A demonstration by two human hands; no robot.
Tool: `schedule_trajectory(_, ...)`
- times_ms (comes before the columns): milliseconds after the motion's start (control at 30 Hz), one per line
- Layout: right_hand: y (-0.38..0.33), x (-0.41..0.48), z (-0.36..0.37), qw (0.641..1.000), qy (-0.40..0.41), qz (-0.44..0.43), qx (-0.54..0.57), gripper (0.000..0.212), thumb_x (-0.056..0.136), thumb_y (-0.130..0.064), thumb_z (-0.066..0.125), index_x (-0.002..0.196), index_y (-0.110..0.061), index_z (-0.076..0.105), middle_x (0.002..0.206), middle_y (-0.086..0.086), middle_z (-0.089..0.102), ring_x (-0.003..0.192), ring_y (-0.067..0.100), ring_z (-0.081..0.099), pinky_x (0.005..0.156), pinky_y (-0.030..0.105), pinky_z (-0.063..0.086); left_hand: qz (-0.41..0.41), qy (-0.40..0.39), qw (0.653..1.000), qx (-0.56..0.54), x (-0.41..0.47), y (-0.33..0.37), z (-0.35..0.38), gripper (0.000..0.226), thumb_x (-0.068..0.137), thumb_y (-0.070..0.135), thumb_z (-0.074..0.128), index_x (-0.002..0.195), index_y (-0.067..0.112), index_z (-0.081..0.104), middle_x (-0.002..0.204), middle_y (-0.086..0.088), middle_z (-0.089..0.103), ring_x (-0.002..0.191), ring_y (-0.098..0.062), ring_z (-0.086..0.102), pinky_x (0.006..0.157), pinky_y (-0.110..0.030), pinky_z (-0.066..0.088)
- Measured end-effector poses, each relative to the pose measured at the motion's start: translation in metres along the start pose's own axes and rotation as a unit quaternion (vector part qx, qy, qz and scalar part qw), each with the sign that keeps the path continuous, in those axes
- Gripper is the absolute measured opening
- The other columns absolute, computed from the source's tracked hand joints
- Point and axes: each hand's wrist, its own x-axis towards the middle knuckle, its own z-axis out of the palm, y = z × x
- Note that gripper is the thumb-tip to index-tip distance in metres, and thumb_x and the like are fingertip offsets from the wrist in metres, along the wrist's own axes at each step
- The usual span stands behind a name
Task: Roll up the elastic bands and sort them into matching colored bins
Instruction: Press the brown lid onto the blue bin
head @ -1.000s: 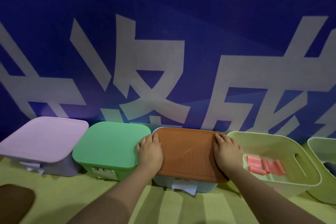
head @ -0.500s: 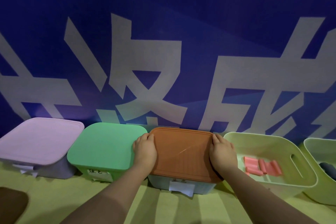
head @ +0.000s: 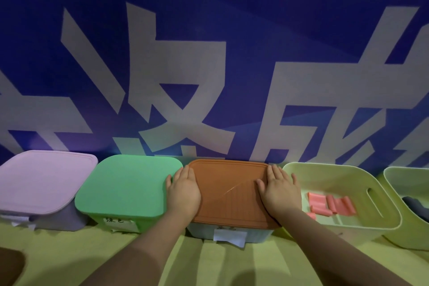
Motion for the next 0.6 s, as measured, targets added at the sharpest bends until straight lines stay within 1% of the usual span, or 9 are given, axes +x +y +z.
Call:
schedule_trajectory(100, -0.0001, -0.003, 0.0002, 1.0, -0.015, -0.002, -0.009, 0.066, 0.095, -0.054, 0.014, 0.148, -0.015, 0.013, 0.156, 0.001, 0.016, 0.144, 0.016, 0.011, 0.117, 0.042, 0.005, 0.005, -0.017, 1.0, 0.002, -0.0019, -0.0005, 0.0008, 0.056, 0.093, 0.009, 0.027, 0.147, 0.012, 0.013, 0.156, -0.001, 0.012, 0.143, -0.015, 0.008, 0.115, -0.04, 0.005)
schedule_trajectory(200, 0.0006, -0.0065, -0.0011, 1.0, -0.027, -0.005, -0.01, 0.068, 0.095, -0.055, 0.012, 0.149, -0.013, 0.009, 0.157, 0.001, 0.01, 0.144, 0.016, 0.007, 0.116, 0.042, 0.002, 0.01, -0.013, 1.0, 0.0, -0.0047, -0.0001, 0.003, 0.052, 0.099, 0.028, 0.023, 0.147, 0.012, 0.014, 0.156, -0.002, 0.012, 0.143, -0.015, 0.008, 0.115, -0.04, 0.007)
schedule_trajectory(300, 0.0012, -0.0084, -0.0005, 0.999, -0.032, -0.005, -0.009, 0.069, 0.094, -0.056, 0.011, 0.149, -0.014, 0.007, 0.157, 0.001, 0.007, 0.145, 0.015, 0.004, 0.116, 0.043, 0.001, 0.011, -0.029, 1.0, 0.007, -0.0069, 0.0008, 0.0044, 0.057, 0.099, 0.041, 0.019, 0.148, 0.013, 0.011, 0.156, -0.003, 0.011, 0.143, -0.016, 0.006, 0.115, -0.04, 0.006)
schedule_trajectory(600, 0.001, -0.0075, 0.0058, 1.0, -0.013, -0.006, 0.001, 0.068, 0.094, -0.055, 0.013, 0.149, -0.015, 0.005, 0.157, 0.001, 0.009, 0.145, 0.016, 0.005, 0.116, 0.045, 0.001, 0.019, -0.033, 0.999, 0.034, -0.0092, 0.0008, 0.0072, 0.06, 0.097, 0.046, 0.016, 0.148, 0.017, 0.005, 0.157, -0.004, 0.006, 0.144, -0.017, 0.001, 0.115, -0.044, 0.004)
